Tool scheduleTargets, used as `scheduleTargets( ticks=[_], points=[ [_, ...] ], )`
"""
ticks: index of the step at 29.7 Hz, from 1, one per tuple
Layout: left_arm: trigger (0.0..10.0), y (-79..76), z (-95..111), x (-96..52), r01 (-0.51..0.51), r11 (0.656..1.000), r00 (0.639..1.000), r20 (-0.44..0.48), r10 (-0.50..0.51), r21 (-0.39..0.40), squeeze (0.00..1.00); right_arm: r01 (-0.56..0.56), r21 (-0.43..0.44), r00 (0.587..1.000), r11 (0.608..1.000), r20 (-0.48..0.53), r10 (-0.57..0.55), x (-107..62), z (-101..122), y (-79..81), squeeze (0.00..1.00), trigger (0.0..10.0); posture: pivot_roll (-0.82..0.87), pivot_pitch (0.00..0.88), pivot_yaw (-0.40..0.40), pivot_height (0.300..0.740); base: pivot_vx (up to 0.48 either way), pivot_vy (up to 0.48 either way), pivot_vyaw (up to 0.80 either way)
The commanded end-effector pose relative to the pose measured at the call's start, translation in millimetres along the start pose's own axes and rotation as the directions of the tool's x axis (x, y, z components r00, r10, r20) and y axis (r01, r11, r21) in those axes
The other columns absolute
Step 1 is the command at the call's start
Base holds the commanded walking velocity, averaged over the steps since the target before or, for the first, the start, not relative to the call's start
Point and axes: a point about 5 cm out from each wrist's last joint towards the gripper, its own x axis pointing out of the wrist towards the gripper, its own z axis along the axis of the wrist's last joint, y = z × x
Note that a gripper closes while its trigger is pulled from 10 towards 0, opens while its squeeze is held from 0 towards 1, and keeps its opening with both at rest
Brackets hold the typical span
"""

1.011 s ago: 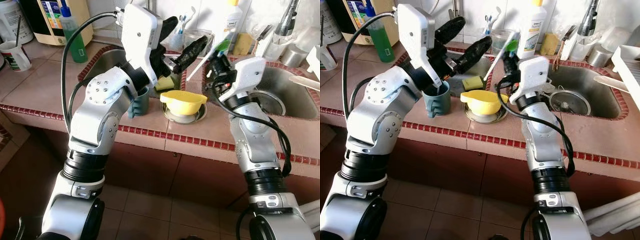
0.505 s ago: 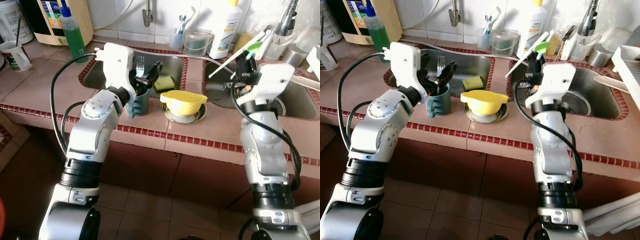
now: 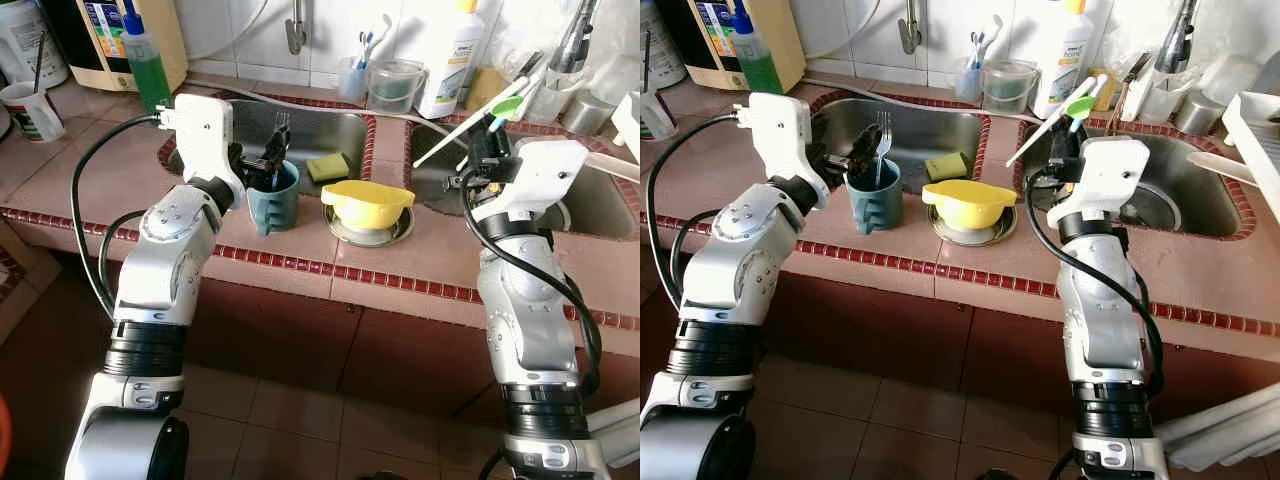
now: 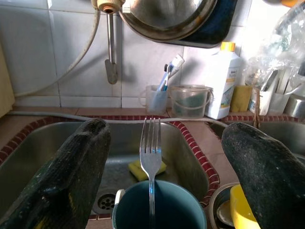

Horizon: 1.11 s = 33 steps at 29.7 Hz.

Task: Kitchen organization

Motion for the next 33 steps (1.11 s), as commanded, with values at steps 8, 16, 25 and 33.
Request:
scheduleTargets(
  ticks=[8,16,25,33],
  points=[
    [10.0,2.3,5.2,2.0,0.014,1.0,1.0,0.017,-0.014,0.008,0.0,-0.014,-0.002,1.0,1.0,0.021,0.014,1.8,8.6,1.1,0.0,10.0,-0.19,0.048,-0.008,0.732,0.282,0.0,0.0],
    [10.0,2.5,6.0,3.0,0.018,1.0,1.0,0.022,-0.019,0.01,0.0,-0.016,-0.005,1.0,1.0,0.019,0.016,1.5,9.1,0.8,0.0,10.0,-0.19,0.047,-0.008,0.732,0.311,0.0,0.0],
    [10.0,2.0,8.1,3.4,0.018,1.0,0.999,0.031,-0.018,0.006,0.0,-0.024,-0.005,1.0,1.0,0.015,0.024,1.6,9.2,0.8,0.0,10.0,-0.19,0.049,-0.013,0.732,0.311,0.0,0.0],
    [10.0,2.6,9.2,3.8,0.018,1.0,0.999,0.035,-0.018,0.005,0.0,-0.029,-0.006,0.999,1.0,0.013,0.029,2.4,9.2,1.0,0.0,10.0,-0.19,0.047,-0.016,0.732,0.31,0.0,0.0]
  ],
)
